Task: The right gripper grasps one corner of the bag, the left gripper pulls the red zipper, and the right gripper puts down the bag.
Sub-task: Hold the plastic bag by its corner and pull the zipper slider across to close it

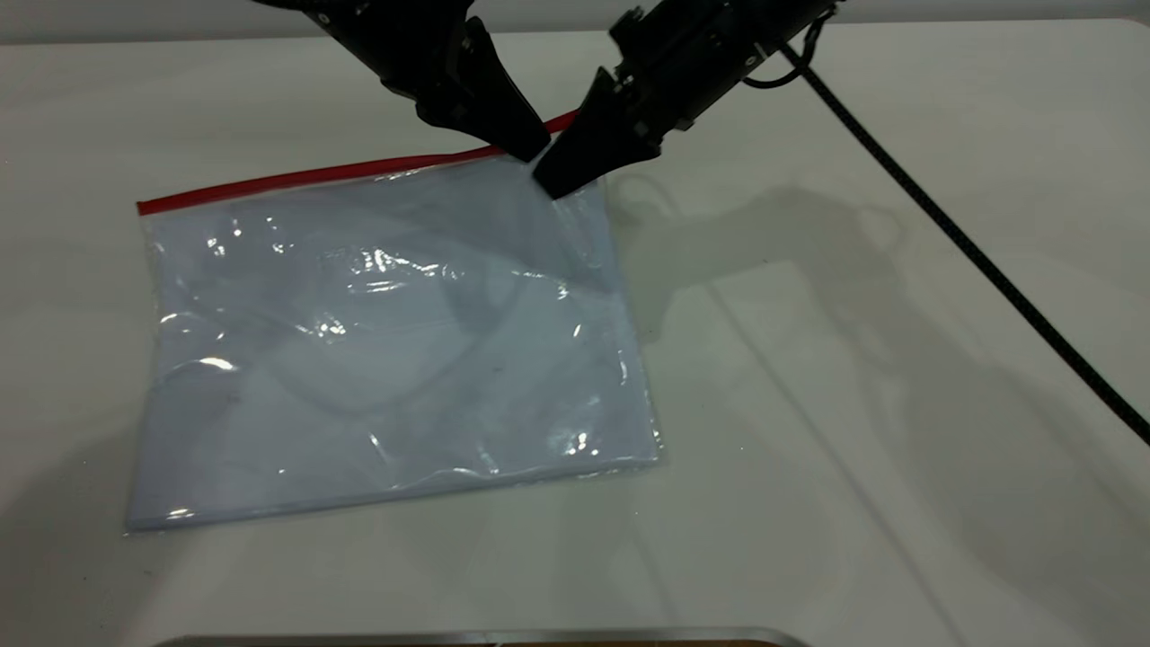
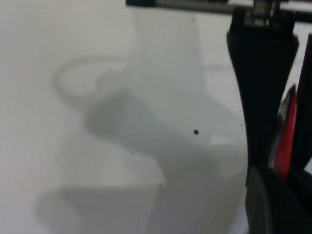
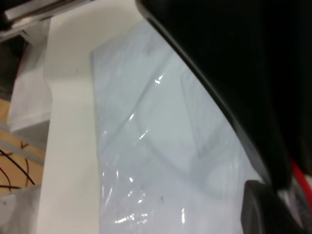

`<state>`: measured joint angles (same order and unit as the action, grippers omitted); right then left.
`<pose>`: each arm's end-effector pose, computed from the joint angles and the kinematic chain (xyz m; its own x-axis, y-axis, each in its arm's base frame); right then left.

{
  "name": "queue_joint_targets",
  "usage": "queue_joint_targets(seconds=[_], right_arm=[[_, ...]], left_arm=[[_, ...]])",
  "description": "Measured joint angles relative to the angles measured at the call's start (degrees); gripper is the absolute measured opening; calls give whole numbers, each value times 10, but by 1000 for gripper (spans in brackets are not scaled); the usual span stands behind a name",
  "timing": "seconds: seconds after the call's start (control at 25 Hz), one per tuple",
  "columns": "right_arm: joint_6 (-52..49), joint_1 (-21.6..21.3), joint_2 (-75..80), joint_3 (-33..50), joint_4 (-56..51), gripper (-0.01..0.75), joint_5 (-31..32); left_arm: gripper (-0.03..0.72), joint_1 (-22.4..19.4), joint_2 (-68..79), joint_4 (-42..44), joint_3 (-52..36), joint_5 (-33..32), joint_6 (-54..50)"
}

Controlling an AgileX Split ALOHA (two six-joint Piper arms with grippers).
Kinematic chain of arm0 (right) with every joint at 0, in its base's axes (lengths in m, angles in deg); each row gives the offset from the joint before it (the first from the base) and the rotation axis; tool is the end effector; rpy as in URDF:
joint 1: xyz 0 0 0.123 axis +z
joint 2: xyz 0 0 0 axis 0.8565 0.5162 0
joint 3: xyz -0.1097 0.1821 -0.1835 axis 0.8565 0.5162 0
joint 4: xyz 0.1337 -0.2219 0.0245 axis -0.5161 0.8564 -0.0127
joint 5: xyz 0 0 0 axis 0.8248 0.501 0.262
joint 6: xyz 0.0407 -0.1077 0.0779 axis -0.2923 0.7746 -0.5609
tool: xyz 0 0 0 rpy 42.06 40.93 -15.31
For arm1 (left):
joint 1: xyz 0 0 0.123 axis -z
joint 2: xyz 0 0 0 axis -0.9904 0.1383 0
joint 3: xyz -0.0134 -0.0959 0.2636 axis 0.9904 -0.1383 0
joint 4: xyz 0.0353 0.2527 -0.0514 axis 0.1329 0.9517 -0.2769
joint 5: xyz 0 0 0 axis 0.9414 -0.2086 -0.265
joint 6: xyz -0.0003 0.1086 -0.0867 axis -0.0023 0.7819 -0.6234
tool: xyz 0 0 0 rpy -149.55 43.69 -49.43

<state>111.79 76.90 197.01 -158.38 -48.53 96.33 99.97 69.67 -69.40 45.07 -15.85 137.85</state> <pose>0.4357 0.2566 0.0104 -0.3461 -0.5973 -0.7235 -0.9313 0.1257 0.3418 0.4265 -0.2125 0.0426 -0.3129 0.7289 -0.6089 0.9353 0.3481 -0.0638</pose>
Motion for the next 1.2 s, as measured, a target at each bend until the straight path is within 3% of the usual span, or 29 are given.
queue_joint_targets(seconds=[0.44, 0.72, 1.04, 1.2], right_arm=[[-76, -104, 0, 0, 24, 33, 37], [-151, -171, 0, 0, 46, 38, 9], [-205, -193, 0, 0, 61, 81, -16], [-210, -192, 0, 0, 64, 178, -26]], left_arm=[[38, 0, 0, 18, 2, 33, -15], [38, 0, 0, 114, 2, 34, -85], [38, 0, 0, 270, 2, 31, -231], [42, 0, 0, 304, 2, 27, -267]])
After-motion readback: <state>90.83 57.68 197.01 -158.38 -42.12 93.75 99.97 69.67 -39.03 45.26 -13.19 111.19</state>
